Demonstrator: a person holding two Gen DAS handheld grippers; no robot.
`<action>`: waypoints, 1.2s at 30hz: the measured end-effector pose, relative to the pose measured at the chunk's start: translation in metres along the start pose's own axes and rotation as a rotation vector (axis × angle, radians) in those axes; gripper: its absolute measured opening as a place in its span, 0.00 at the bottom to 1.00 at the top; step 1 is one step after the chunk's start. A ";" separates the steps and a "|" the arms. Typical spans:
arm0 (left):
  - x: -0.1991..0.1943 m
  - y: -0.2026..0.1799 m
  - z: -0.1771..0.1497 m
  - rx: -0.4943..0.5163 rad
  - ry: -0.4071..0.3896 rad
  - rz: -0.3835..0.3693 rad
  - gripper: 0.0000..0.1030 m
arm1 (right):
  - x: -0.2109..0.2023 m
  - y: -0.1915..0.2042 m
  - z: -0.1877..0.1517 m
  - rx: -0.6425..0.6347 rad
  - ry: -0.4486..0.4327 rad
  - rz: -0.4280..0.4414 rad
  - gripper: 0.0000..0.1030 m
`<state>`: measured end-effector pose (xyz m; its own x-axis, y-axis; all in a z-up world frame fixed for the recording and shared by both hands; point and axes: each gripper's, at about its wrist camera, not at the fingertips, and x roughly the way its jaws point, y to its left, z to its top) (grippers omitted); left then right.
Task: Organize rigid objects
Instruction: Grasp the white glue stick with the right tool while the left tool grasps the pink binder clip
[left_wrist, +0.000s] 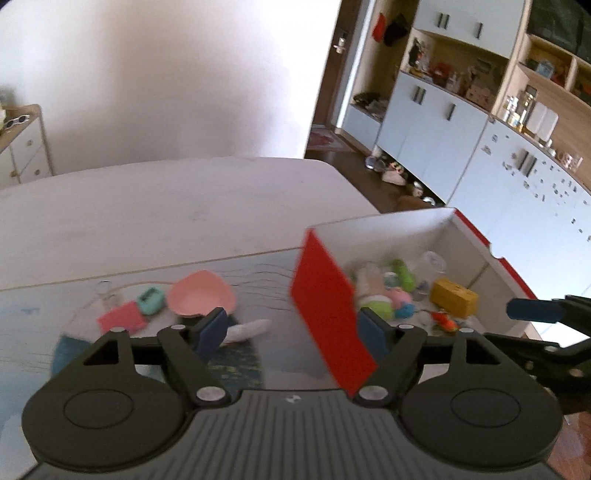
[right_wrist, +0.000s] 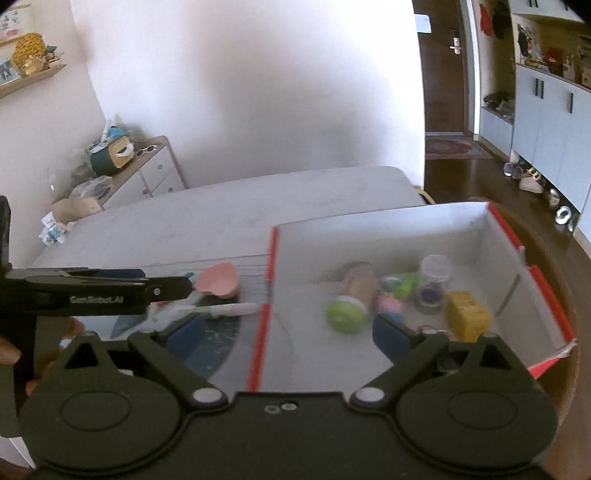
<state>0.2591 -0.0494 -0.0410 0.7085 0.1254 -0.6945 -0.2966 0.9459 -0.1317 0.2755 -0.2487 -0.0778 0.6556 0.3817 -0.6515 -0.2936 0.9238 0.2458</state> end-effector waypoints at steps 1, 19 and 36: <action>-0.002 0.008 -0.001 -0.002 -0.007 0.010 0.80 | 0.001 0.006 0.000 -0.001 -0.001 -0.001 0.95; 0.020 0.130 -0.024 -0.104 0.025 0.167 0.80 | 0.053 0.110 0.009 -0.011 0.040 0.008 0.97; 0.079 0.169 -0.031 -0.130 0.066 0.238 0.80 | 0.128 0.125 0.006 0.058 0.142 -0.146 0.97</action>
<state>0.2449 0.1110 -0.1403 0.5671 0.3156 -0.7608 -0.5322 0.8454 -0.0460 0.3267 -0.0841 -0.1262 0.5822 0.2398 -0.7769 -0.1596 0.9706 0.1799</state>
